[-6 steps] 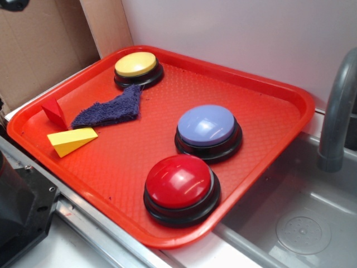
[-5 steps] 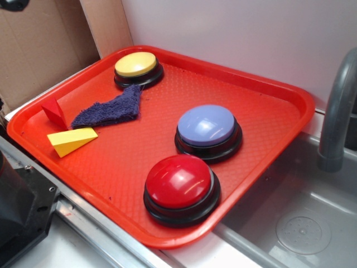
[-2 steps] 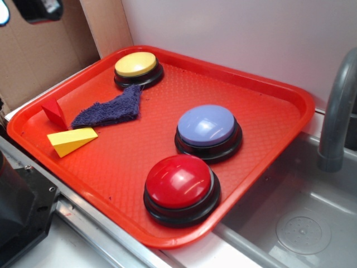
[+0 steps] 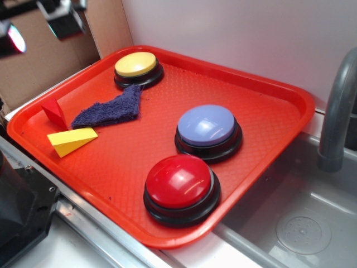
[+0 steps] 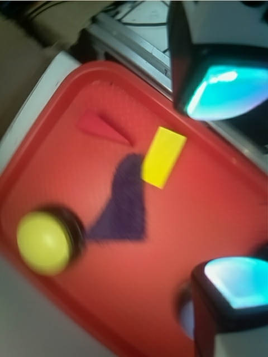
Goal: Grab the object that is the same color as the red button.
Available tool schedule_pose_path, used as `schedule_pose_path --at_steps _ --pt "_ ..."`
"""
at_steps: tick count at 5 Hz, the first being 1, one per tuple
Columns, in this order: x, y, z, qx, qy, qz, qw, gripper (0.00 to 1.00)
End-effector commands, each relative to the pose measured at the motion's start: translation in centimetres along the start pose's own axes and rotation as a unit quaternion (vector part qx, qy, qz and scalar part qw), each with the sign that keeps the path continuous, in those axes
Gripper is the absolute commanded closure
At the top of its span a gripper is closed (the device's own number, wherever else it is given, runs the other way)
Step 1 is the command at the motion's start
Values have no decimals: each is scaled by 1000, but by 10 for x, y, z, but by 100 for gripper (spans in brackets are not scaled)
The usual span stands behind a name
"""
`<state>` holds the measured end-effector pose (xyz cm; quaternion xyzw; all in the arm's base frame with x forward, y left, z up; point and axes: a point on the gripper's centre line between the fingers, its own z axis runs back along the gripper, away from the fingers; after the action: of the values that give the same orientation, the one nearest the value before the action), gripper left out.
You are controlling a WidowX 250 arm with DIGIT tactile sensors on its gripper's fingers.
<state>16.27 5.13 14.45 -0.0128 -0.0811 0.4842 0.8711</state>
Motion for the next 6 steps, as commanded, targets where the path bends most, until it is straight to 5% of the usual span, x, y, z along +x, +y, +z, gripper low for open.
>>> schedule_pose_path --at_steps 1,3,4,5,6 --pt "30 21 -49 22 -35 178 983 0" --pt "46 42 -97 67 -65 213 972 0" --pt "47 47 -112 80 -32 227 970 0" --pt "50 53 -125 85 -46 233 968 0" --pt "52 58 -134 85 -49 242 965 18"
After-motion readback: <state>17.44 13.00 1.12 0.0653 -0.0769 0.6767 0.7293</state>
